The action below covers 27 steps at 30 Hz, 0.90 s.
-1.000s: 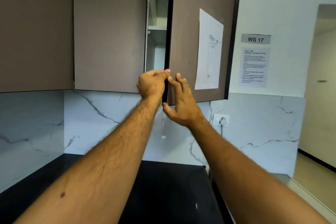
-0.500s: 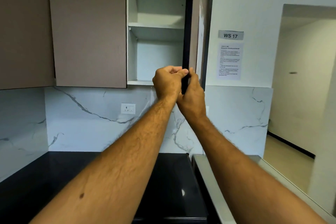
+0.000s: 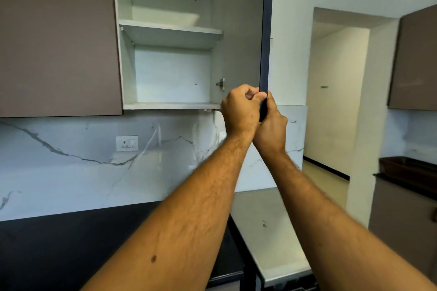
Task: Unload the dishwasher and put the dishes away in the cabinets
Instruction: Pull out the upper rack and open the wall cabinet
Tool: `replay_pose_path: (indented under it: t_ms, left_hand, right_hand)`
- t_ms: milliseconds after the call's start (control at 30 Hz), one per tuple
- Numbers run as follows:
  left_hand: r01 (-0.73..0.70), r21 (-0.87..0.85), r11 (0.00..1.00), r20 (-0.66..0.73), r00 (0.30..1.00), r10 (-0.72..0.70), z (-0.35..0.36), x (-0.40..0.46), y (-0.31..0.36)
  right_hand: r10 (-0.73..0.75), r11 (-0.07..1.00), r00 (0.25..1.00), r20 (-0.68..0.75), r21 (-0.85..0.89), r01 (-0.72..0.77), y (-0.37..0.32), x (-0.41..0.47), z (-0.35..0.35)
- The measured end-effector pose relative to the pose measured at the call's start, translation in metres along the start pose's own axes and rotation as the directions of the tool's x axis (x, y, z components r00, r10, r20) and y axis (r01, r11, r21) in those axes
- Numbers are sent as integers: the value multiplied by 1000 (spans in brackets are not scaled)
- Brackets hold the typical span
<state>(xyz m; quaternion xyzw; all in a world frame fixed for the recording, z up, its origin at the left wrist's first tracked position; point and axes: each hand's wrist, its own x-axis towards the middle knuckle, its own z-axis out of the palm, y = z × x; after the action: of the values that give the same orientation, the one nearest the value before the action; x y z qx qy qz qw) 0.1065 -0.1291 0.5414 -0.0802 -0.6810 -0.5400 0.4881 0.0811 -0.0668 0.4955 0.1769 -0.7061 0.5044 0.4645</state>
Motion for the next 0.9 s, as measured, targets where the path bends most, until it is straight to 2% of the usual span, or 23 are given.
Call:
replay_pose_path:
  t_ms: [167, 267, 400, 500, 667, 833, 900]
  left_hand:
    - [20, 11, 1000, 65, 998, -20, 34, -12, 10]
    - [48, 24, 999, 153, 987, -51, 56, -22, 11]
    - [68, 52, 996, 277, 957, -80, 77, -32, 8]
    - [33, 94, 995, 312, 948, -62, 90, -42, 8]
    - [26, 141, 990, 409, 909, -82, 116, -54, 10]
    - [34, 155, 987, 442, 891, -100, 123, -53, 10]
    - [32, 158, 987, 432, 896, -99, 121, -53, 9]
  right_hand:
    - [64, 997, 998, 22, -52, -63, 17, 13, -32]
    - [141, 985, 990, 30, -109, -136, 30, 26, -51]
    - [156, 974, 986, 57, -175, -144, 51, 43, -72]
    - [166, 967, 984, 66, -206, -149, 63, 51, -84]
    - [275, 959, 961, 30, -83, -272, 81, 64, -99]
    - [194, 961, 975, 110, -221, -166, 89, 66, -105]
    - [209, 955, 972, 108, -237, -179, 91, 65, -104]
